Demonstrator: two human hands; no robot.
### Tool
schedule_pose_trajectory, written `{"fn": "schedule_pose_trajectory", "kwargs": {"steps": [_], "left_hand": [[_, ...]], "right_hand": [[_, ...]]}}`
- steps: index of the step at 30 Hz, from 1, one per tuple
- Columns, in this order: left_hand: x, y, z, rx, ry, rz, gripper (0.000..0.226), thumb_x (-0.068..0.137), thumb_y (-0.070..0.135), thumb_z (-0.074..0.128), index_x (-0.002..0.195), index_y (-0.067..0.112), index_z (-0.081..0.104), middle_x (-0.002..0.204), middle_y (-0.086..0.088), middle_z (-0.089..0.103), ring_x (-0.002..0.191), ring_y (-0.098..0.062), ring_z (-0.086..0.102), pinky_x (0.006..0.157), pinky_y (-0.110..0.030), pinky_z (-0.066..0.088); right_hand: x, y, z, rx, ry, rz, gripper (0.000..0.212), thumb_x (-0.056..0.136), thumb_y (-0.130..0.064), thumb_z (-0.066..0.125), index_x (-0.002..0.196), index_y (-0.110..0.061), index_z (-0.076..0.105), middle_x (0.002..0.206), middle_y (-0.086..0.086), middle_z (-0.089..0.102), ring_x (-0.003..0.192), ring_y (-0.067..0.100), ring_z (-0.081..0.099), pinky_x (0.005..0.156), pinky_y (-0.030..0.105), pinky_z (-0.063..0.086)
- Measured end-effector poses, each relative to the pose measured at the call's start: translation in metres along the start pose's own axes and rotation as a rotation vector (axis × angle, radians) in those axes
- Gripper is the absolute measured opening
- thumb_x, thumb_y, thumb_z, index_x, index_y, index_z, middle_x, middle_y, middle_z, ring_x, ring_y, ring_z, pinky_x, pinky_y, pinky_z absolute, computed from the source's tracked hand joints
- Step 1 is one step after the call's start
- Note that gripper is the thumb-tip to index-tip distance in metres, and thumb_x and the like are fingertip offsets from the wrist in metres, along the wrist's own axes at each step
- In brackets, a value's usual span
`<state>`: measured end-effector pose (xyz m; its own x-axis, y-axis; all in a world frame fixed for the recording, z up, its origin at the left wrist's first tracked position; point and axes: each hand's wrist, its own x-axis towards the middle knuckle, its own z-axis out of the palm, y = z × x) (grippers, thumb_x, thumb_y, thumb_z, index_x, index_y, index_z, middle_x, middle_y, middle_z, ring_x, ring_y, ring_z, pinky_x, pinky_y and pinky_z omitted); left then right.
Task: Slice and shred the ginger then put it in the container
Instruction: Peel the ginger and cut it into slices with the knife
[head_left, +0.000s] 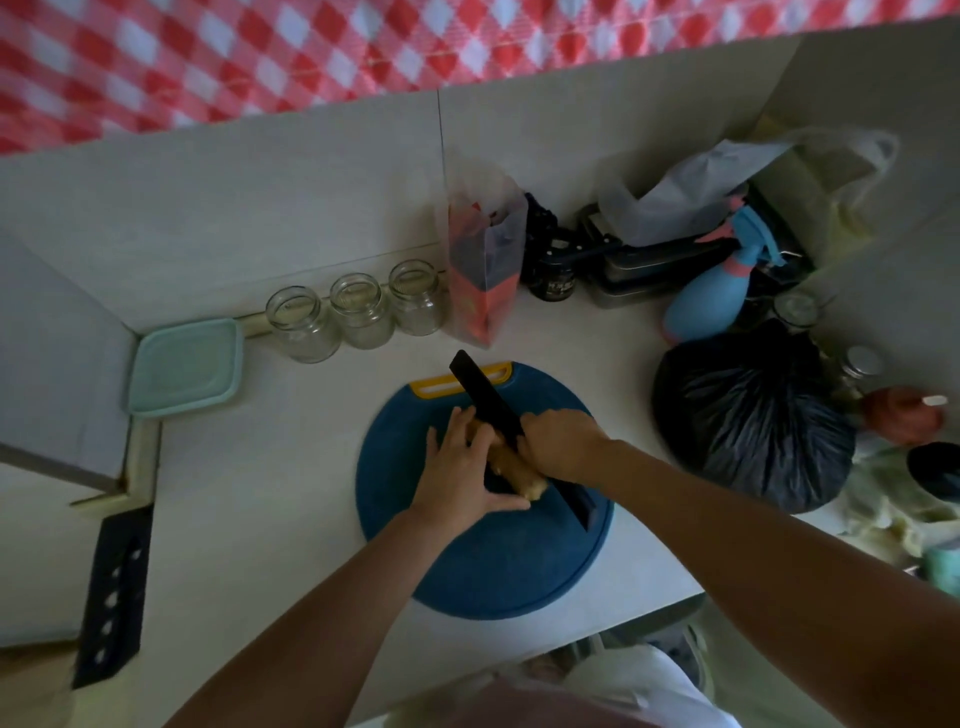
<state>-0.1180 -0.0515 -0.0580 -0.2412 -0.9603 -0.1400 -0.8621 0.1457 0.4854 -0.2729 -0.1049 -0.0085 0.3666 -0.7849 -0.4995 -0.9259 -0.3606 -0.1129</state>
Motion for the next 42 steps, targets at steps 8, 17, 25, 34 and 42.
{"fn": "schedule_pose_trajectory", "kwargs": {"steps": [8,17,25,34,42], "left_hand": [[0.005,0.002,-0.015,0.264,-0.068,0.169,0.061,0.085,0.034,0.067,0.140,0.029,0.041,0.154,-0.005,0.025,0.147,-0.026,0.005,0.113,-0.049,-0.015],[0.001,-0.006,-0.026,0.249,-0.052,0.342,0.042,0.082,0.007,0.068,0.123,0.012,0.059,0.135,-0.011,0.048,0.131,-0.032,0.038,0.112,-0.033,-0.006],[-0.020,-0.029,-0.043,0.418,0.012,-0.012,0.042,0.089,0.039,0.058,0.128,0.025,0.048,0.121,-0.005,0.051,0.112,-0.027,0.050,0.107,-0.042,0.027],[-0.004,-0.022,-0.050,0.480,0.132,-0.290,0.053,0.088,0.043,0.060,0.124,0.006,0.048,0.117,-0.015,0.052,0.102,-0.032,0.053,0.083,-0.039,0.045],[0.046,0.032,-0.035,0.175,-0.282,0.270,0.039,0.097,0.011,0.045,0.135,0.020,0.050,0.134,-0.001,0.042,0.123,-0.018,0.041,0.096,-0.030,0.041]], "right_hand": [[-0.018,0.031,-0.006,0.465,0.092,0.008,0.035,0.104,-0.031,0.039,0.094,-0.003,0.057,0.075,0.001,0.053,0.076,0.018,0.053,0.065,0.025,0.034],[-0.024,0.047,0.008,0.893,0.201,0.204,0.020,0.103,-0.031,0.042,0.095,-0.014,0.049,0.069,0.010,0.056,0.053,0.022,0.056,0.050,0.027,0.046],[-0.037,0.050,0.029,0.682,0.299,0.280,0.021,0.096,-0.032,0.058,0.094,-0.012,0.052,0.074,-0.002,0.051,0.066,0.011,0.050,0.047,0.020,0.032],[-0.046,0.055,0.050,0.711,0.352,0.269,0.021,0.099,-0.036,0.052,0.090,-0.018,0.044,0.073,0.003,0.053,0.068,0.025,0.057,0.055,0.029,0.041],[-0.054,0.063,0.060,0.636,0.288,0.303,0.025,0.099,-0.038,0.051,0.088,-0.016,0.047,0.072,-0.003,0.048,0.065,0.015,0.047,0.044,0.017,0.025]]}}
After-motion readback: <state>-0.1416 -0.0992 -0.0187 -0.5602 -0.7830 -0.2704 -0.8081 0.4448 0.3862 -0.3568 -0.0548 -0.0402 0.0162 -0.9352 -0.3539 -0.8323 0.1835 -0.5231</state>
